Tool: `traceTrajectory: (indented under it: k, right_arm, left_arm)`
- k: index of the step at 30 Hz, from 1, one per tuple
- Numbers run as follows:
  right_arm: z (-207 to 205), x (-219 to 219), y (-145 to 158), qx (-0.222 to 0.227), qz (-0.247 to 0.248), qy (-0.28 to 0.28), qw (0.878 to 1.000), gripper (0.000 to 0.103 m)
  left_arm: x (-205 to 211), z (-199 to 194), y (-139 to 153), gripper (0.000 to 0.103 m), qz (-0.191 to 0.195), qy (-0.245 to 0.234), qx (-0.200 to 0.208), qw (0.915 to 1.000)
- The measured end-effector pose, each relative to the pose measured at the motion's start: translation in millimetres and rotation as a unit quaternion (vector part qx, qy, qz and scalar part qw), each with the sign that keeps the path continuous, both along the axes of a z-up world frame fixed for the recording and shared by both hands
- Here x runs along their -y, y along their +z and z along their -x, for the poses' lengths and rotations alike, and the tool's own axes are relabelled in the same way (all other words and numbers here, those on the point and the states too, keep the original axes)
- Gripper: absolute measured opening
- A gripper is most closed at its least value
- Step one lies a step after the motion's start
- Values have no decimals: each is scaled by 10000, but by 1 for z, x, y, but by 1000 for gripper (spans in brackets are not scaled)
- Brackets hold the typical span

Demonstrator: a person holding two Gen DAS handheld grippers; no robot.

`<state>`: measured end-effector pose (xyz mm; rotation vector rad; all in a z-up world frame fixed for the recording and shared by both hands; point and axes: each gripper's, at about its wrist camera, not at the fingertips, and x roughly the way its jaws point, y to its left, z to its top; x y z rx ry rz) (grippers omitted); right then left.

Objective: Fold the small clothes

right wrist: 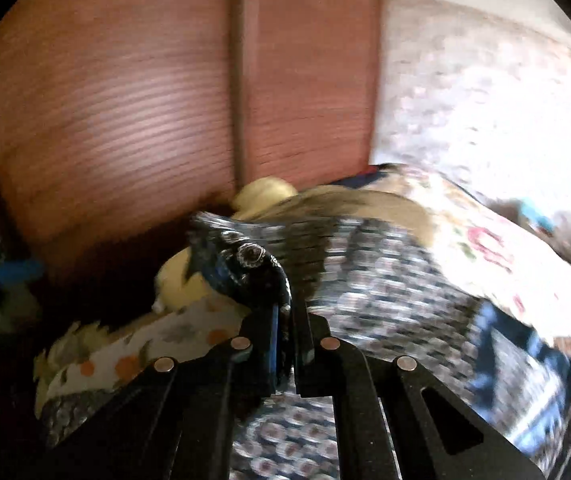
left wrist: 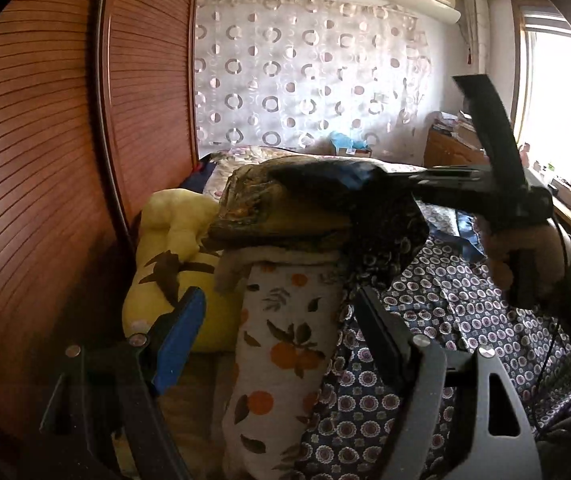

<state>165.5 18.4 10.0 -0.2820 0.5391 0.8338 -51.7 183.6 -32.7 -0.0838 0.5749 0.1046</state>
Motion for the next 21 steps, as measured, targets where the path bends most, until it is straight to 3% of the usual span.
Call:
traceTrajectory:
  k: [3,11,13,21]
  right_arm:
    - [-8,21,-5,-137,-50,-347,9993,5]
    - [-13,56,-22,-253,59,-732,9970,45]
    - [-9,62,-20,-228,1,-720,9971,49]
    - [18,102,-9,-46,-37,-916,9958,52]
  left_arm:
    - [4,-4,-1,77,-5,-53,-22,10000]
    - [16,-25,-2,77,-17,-218,-58,9997]
    - [18,-31,0,77,-13,-258,-46,9997]
    - [32,-61,0,77,-99,-410,-112,9990]
